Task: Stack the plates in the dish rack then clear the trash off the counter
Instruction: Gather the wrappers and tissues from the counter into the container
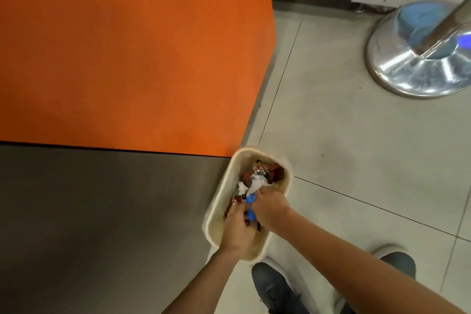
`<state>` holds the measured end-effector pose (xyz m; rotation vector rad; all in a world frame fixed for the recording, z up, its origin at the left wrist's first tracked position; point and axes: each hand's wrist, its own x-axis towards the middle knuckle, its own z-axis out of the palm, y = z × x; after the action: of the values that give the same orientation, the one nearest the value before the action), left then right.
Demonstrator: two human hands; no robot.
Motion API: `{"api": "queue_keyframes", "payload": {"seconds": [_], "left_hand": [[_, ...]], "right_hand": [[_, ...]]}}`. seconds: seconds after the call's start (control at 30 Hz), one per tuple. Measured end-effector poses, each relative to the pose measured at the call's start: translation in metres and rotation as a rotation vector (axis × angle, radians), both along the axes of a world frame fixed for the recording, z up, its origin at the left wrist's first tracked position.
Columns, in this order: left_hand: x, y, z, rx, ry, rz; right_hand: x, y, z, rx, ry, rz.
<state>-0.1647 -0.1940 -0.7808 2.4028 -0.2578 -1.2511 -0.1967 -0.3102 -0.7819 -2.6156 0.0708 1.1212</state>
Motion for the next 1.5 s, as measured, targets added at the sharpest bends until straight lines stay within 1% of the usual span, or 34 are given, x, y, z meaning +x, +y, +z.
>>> {"api": "queue_keyframes", "payload": {"seconds": [0.07, 0.13, 0.23, 0.3, 0.33, 0.37, 0.43, 0.47, 0.5, 0.6, 0.7, 0.83, 0.93, 1.0, 1.1, 1.17, 1.27, 1.33, 1.4, 1.5], "left_hand": [[0.005, -0.010, -0.009, 0.018, 0.092, 0.008], [0.011, -0.014, -0.013, 0.053, 0.095, 0.021], [0.015, -0.003, 0.001, 0.068, 0.033, 0.072], [0.017, 0.006, 0.024, 0.063, -0.025, 0.104], [0.018, 0.008, 0.038, 0.041, -0.015, 0.140], [0.020, 0.009, 0.053, 0.023, 0.044, 0.200], [0.022, 0.005, 0.092, -0.031, 0.233, 0.338], [0.021, 0.001, 0.114, -0.049, 0.273, 0.353], [0.020, -0.001, 0.136, -0.059, 0.253, 0.299], [0.009, -0.016, 0.204, -0.125, 0.193, 0.222], [0.001, -0.028, 0.283, -0.205, 0.200, 0.224], [-0.006, -0.037, 0.389, -0.362, 0.199, 0.181], [-0.010, -0.030, 0.462, -0.494, 0.143, 0.156], [-0.007, -0.022, 0.515, -0.575, 0.096, 0.155], [-0.003, 0.003, 0.583, -0.634, 0.021, 0.157], [0.004, 0.026, 0.616, -0.669, -0.075, 0.178], [0.023, 0.059, 0.650, -0.724, -0.283, 0.233], [0.043, 0.077, 0.662, -0.742, -0.470, 0.214], [0.068, 0.092, 0.667, -0.721, -0.621, 0.212], [0.106, 0.096, 0.662, -0.614, -0.726, 0.240]], "right_hand": [[0.008, 0.001, -0.012, -0.004, 0.058, -0.049], [0.016, 0.002, -0.010, 0.058, 0.029, -0.153], [0.016, -0.002, 0.024, 0.237, -0.068, -0.372], [0.009, -0.012, 0.059, 0.353, -0.118, -0.501], [0.005, -0.019, 0.077, 0.394, -0.139, -0.551], [0.001, -0.025, 0.099, 0.422, -0.154, -0.593], [-0.007, -0.033, 0.144, 0.434, -0.167, -0.628], [-0.011, -0.036, 0.166, 0.428, -0.181, -0.628], [-0.015, -0.039, 0.186, 0.423, -0.187, -0.638], [-0.026, -0.053, 0.249, 0.395, -0.233, -0.701], [-0.035, -0.063, 0.320, 0.398, -0.304, -0.867], [-0.046, -0.061, 0.419, 0.367, -0.355, -0.918], [-0.053, -0.051, 0.488, 0.370, -0.423, -0.947], [-0.052, -0.047, 0.536, 0.368, -0.482, -0.904], [-0.044, -0.039, 0.587, 0.336, -0.569, -0.844], [-0.035, -0.031, 0.617, 0.315, -0.605, -0.819], [-0.020, -0.024, 0.653, 0.279, -0.617, -0.694], [-0.004, -0.025, 0.671, 0.250, -0.643, -0.621], [0.014, -0.028, 0.685, 0.252, -0.677, -0.607], [0.040, -0.028, 0.696, 0.278, -0.697, -0.577]]}}
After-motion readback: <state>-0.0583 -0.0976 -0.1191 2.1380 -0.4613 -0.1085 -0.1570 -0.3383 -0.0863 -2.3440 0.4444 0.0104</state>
